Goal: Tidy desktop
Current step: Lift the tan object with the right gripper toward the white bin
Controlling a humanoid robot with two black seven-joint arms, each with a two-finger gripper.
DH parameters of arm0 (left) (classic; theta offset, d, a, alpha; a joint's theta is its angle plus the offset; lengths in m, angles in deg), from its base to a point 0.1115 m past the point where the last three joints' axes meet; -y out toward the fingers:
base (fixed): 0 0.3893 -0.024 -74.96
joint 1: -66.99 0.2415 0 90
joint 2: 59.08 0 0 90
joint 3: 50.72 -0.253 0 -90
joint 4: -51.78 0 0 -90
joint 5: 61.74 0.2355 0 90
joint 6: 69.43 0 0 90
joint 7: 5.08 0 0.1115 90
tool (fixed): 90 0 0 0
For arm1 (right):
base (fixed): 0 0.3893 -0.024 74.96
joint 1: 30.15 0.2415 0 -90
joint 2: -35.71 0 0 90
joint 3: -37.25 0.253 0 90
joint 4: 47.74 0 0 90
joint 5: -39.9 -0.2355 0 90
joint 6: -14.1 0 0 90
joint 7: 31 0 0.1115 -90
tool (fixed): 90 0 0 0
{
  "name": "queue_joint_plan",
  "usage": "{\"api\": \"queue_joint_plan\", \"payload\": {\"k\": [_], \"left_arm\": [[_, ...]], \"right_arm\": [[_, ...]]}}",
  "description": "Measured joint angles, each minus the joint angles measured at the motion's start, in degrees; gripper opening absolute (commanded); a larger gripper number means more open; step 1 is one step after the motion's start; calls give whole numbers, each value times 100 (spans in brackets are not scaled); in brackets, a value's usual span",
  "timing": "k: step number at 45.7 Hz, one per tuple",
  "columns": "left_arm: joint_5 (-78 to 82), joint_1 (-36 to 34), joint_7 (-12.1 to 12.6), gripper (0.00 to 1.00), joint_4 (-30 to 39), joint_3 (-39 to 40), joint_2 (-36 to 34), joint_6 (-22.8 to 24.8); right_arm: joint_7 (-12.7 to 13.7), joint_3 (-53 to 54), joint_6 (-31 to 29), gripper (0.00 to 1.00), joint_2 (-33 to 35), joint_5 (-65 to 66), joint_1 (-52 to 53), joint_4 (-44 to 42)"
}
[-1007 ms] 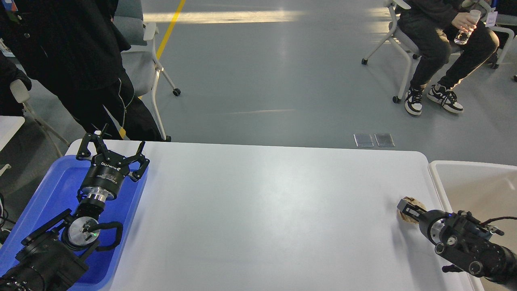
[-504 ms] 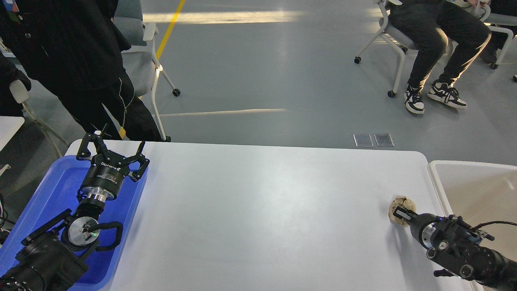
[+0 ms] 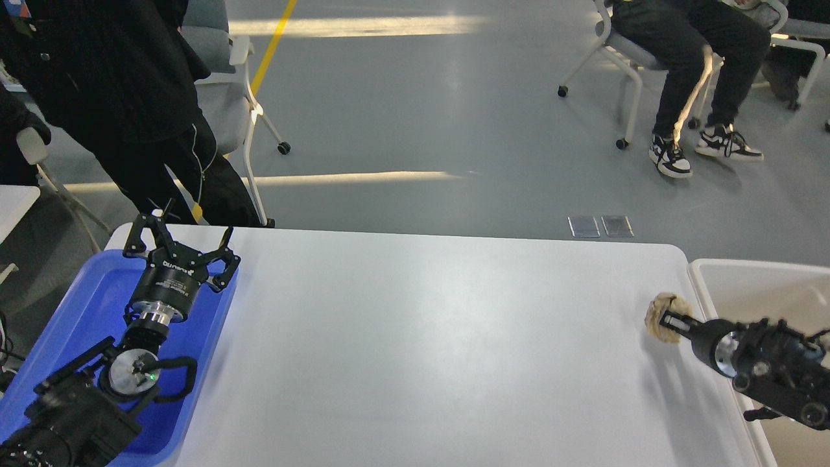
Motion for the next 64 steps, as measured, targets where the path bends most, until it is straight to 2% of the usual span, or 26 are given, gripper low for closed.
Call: {"api": "queue_joint_plan", "payload": {"k": [15,25,33,41,56,64], "left_arm": [[0,0,0,100,0,0,0,1],[1,0,-5,100,0,-1,0,0],[2,1,-5,100,0,-3,0,0],[1,3,-5,100,0,-4,0,0],[-2,3,-5,100,0,-6,0,-6],[-2,3,-5,100,0,-6,0,-14]], "right_arm": [[11,-379,-669,0,1596,-80,932,1550],[-3,-473,-1275,0,2332,-94,1646,2133],[-41,-493,-1843,0,2737,-97,2201,2390],[-62,-499,-2143,0,3014,-94,2560,2567],[-91,-456,-2241,0,3366,-157,2695,2518],[-214,-447,-2122,0,3436,-462,2581,2229]]}}
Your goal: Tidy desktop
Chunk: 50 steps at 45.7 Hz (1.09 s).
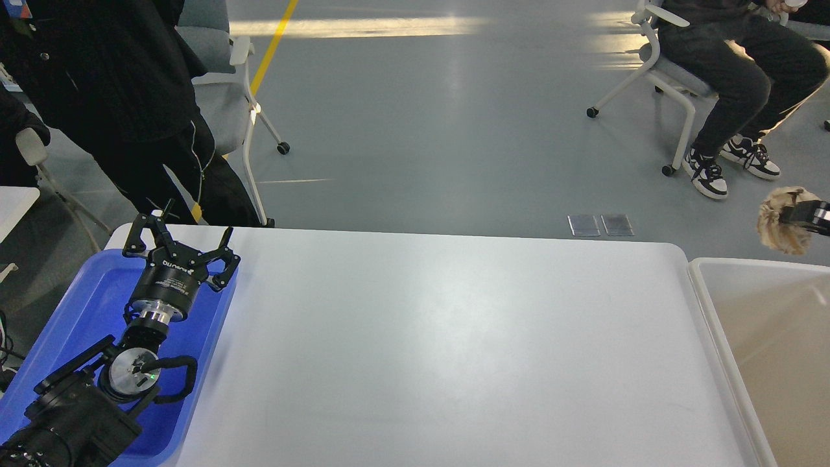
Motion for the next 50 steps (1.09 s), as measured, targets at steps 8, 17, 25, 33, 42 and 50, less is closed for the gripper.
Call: {"api": "queue_joint_plan", "payload": {"k": [8,17,25,33,42,50], "left_arm": [[0,-1,-1,100,0,0,0,-2],[0,-2,-1,100,-1,2,0,-2],[1,-3,-1,100,-1,3,0,-2],[2,-3,-1,100,0,3,0,-3],[3,-2,-1,100,1,3,0,-2],[2,-2,-1,100,1,1,0,-1]], "right_arm": [[-185,-5,120,0,-67,-562,-201,-499],[-399,-8,314,0,-223,-1434,-579,-1039],[-574,-5,531,0,-479,-2221,-1036,-1507],[-686,10,631,0,-895,-2784,-1522,-2162],[-752,50,690,0,-1513,-3416,-2096,-2991],[-774,81,735,0,-2159,-3912,-2570,-3894]]}}
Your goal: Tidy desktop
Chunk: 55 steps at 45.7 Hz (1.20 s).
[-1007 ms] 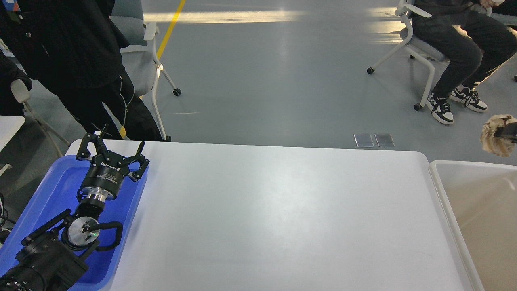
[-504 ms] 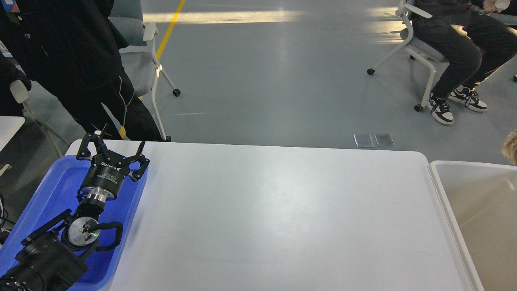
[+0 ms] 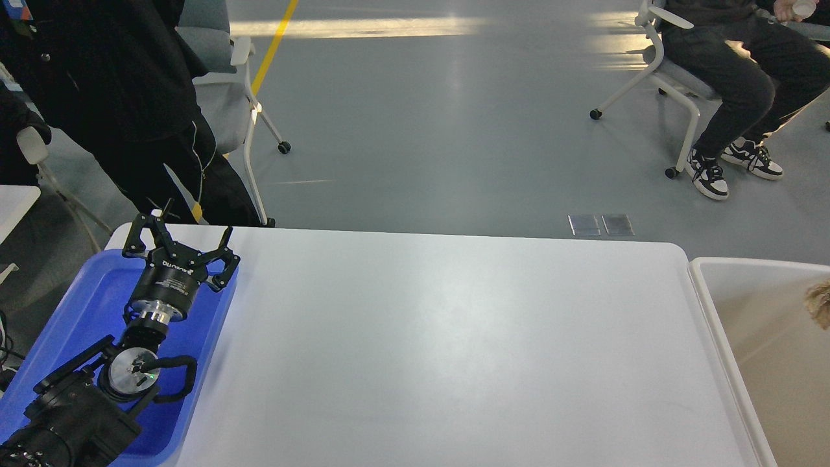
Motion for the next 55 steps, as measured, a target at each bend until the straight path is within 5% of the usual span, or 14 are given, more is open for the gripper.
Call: {"api": "queue_joint_plan", "payload": {"k": [17,36,42,55], "left_arm": [[1,1,0,100,0,0,0,3],[-1,1,0,100,-1,7,0,5],[-1,1,0,100,-1,7,0,5],[-1,1,0,100,0,8,0,5]], "right_arm": [[7,33,-20,0,-1538,-442,-682,-2269],[57,97,20,0,-2227,-883,-941,-3079],[60,160,31,99,-2297,-949,-940,-3143],[61,284,118,100,-2360,-1001,-890,-3308]]}}
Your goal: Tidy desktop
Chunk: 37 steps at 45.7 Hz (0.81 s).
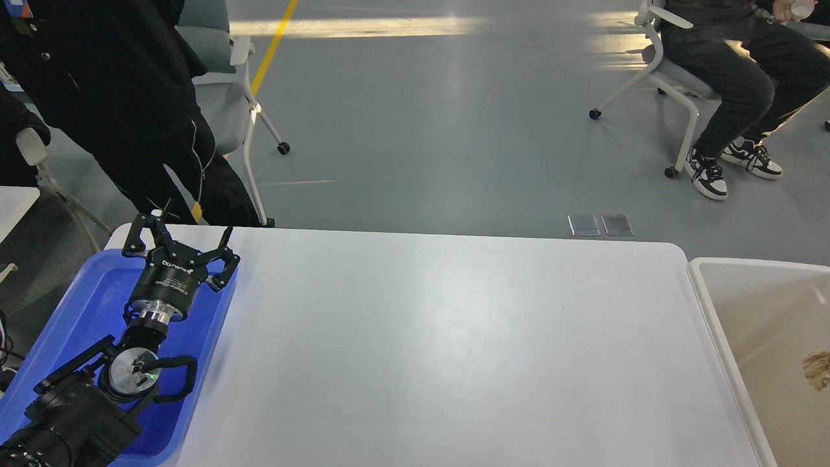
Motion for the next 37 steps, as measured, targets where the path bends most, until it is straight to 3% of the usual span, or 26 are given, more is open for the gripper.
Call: {"api": "queue_joint_plan", "payload": {"k": [31,37], "left_arm": [[0,-1,0,100,0,0,0,2],[1,-4,0,100,-1,0,0,2]], "right_arm": [[-66,153,75,100,-149,-74,287,-243],[-367,657,55,100,13,-183,318,65]]}}
